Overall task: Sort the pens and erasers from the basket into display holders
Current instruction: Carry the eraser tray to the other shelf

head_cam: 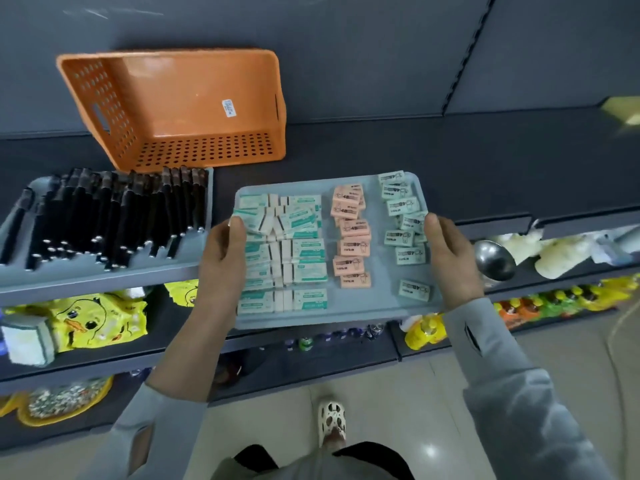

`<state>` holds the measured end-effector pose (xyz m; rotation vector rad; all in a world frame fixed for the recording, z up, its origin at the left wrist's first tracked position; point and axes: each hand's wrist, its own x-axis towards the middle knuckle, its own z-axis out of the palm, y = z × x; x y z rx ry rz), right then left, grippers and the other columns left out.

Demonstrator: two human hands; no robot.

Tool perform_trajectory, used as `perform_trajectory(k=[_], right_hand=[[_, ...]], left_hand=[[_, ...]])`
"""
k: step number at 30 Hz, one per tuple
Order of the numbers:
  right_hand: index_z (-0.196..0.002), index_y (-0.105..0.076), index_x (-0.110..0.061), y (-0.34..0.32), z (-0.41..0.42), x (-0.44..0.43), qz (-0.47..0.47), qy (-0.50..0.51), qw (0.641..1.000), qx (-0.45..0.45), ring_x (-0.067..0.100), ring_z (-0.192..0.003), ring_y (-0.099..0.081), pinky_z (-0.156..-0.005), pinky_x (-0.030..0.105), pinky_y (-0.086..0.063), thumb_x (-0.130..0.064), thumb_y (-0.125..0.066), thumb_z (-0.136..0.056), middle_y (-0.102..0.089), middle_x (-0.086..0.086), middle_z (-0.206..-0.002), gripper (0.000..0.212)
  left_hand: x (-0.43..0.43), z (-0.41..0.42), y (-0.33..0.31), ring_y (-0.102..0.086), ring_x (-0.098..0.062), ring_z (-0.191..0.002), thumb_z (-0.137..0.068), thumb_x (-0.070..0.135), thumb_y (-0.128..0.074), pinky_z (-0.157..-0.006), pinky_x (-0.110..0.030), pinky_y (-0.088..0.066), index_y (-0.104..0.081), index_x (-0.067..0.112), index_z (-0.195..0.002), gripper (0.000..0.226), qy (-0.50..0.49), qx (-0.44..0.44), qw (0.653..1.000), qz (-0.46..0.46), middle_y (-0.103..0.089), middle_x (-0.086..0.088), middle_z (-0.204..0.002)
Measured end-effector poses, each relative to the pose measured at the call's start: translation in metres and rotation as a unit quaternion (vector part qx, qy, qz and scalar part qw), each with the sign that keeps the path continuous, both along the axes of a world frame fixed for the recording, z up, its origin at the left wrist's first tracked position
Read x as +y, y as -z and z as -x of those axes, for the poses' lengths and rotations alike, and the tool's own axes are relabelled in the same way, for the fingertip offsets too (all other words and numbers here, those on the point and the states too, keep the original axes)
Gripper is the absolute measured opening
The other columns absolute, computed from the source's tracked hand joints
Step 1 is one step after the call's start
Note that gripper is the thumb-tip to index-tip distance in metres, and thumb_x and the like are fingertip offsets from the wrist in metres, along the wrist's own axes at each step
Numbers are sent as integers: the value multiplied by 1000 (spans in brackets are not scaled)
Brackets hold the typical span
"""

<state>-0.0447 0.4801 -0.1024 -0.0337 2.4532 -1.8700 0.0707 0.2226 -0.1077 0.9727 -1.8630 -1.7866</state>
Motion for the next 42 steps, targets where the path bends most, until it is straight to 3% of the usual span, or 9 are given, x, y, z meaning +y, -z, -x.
perform_trajectory(k=[4, 12, 17, 23, 28, 31, 34, 40, 42], right_hand=[[-105, -62, -16, 14, -67, -1, -12, 60, 998, 17, -14, -70, -59, -60, 7, -43, -36, -49, -99, -65, -14, -86, 25], [-108, -63, -34, 51, -187, 16, -28, 203, 977, -55, 6, -88, -68, -83, 36, -56, -57, -54, -89, -70, -10, -98, 31], [-105, -61, -38, 71, -235, 44, -34, 262, 960, -97, 16, -86, -71, -83, 46, -57, -71, -56, -76, -72, -2, -97, 44], [-106, -61, -34, 94, -267, 89, -52, 305, 944, -117, 16, -85, -70, -81, 43, -58, -71, -54, -75, -72, -1, -97, 49], [-106, -61, -32, 103, -269, 144, -52, 338, 933, -115, 13, -82, -70, -72, 30, -56, -61, -57, -84, -72, -2, -94, 36], [-107, -61, -32, 99, -257, 186, -47, 352, 929, -106, 11, -80, -70, -68, 27, -55, -53, -57, -90, -72, -1, -95, 27], [-109, -60, -33, 92, -241, 230, -57, 356, 928, -97, 11, -80, -70, -68, 27, -55, -54, -56, -89, -72, -3, -95, 29], [-115, -59, -28, 87, -201, 310, -65, 368, 923, -94, 10, -78, -70, -62, 24, -52, -56, -56, -89, -71, -2, -98, 39], [-117, -59, -27, 87, -184, 336, -65, 372, 921, -99, 9, -79, -69, -61, 21, -49, -55, -55, -90, -70, -3, -98, 39]], left_hand=[[-9, -42, 8, -61, -13, -105, -92, 62, -43, -95, -45, -50, -54, 30, -118, 42, 52, 8, 998, 44, -63, 9, -111], [-6, -97, 29, -65, -5, -95, -92, 58, -47, -83, -36, -54, -51, 35, -123, 39, 171, -9, 984, 57, -65, 15, -105], [23, -111, 52, -65, -5, -92, -96, 49, -47, -84, -39, -53, -52, 27, -120, 33, 236, -31, 970, 43, -66, 12, -103], [69, -112, 74, -64, -9, -101, -86, 63, -47, -89, -44, -53, -49, 31, -124, 50, 309, -51, 949, 40, -64, 10, -112], [129, -92, 77, -64, -6, -94, -97, 46, -48, -77, -30, -51, -50, 24, -127, 38, 342, -39, 938, 45, -65, 11, -106], [172, -76, 78, -64, -6, -94, -96, 50, -47, -77, -31, -51, -49, 25, -127, 39, 355, -37, 933, 47, -65, 8, -110], [219, -56, 77, -63, -8, -98, -97, 49, -45, -76, -26, -50, -48, 24, -128, 40, 369, -29, 928, 42, -63, 5, -113], [302, -6, 71, -65, -8, -96, -95, 50, -47, -77, -33, -53, -49, 30, -124, 35, 386, -11, 921, 52, -64, 8, -109], [328, 16, 68, -64, -6, -96, -96, 47, -48, -75, -26, -53, -49, 28, -125, 35, 392, -2, 919, 49, -64, 11, -107]])
